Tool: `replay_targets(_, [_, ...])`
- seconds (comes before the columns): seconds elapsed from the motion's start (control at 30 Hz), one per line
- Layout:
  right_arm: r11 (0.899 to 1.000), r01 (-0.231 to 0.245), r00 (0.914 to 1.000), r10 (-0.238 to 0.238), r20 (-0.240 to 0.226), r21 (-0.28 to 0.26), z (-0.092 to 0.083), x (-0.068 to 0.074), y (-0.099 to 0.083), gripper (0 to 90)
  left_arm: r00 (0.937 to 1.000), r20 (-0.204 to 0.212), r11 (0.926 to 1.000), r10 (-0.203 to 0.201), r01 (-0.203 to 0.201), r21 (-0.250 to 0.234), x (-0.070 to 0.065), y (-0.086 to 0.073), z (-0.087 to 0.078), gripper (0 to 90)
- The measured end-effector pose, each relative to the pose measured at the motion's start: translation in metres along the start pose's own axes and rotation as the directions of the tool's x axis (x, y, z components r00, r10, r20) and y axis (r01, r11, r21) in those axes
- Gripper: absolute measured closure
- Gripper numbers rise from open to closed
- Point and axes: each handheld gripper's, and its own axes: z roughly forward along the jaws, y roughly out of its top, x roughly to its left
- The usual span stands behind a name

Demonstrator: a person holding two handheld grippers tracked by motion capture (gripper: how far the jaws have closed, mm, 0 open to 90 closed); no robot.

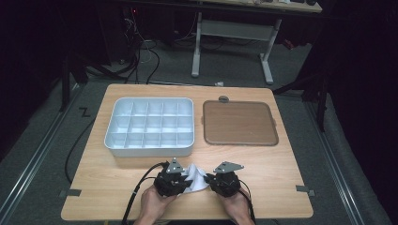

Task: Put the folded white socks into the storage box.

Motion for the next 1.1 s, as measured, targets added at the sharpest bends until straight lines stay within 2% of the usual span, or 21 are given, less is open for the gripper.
replay_targets(0.17, [1.000,-0.002,1.0000,0.002,-0.001,-0.001,0.000,0.000,0.000,80.7,1.0000,-0.002,1.0000,-0.005,0.005,-0.002,0.000,0.001,-0.001,71.1])
replay_targets(0.37, [1.000,-0.004,1.0000,0.004,0.000,-0.005,-0.002,-0.001,0.000,75.9,0.9999,0.003,0.9998,-0.013,0.014,-0.017,0.000,0.003,-0.005,60.5])
replay_targets(0.47, [1.000,-0.013,0.9999,0.013,0.009,-0.021,-0.006,-0.001,0.000,70.0,0.9997,0.009,0.9993,-0.022,0.022,-0.030,-0.001,0.005,-0.010,56.7])
replay_targets(0.67, [0.999,-0.011,0.9998,0.012,0.016,-0.052,-0.018,-0.003,0.003,69.2,0.9988,0.028,0.9968,-0.039,0.041,-0.068,-0.001,0.010,-0.024,53.3])
replay_targets(0.83, [0.997,-0.007,0.9999,0.008,0.013,-0.078,-0.028,-0.004,0.006,73.4,0.9988,0.007,0.9941,-0.049,0.050,-0.096,0.005,0.013,-0.034,53.5])
replay_targets(0.93, [0.996,-0.002,1.0000,0.003,0.008,-0.094,-0.033,-0.003,0.008,75.9,0.9973,-0.013,0.9902,-0.072,0.070,-0.120,0.011,0.013,-0.039,54.3])
replay_targets(1.1, [0.993,0.044,0.9989,-0.045,-0.012,-0.106,-0.037,0.008,0.018,78.0,0.9957,-0.043,0.9887,-0.083,0.077,-0.129,0.021,0.009,-0.046,55.4])
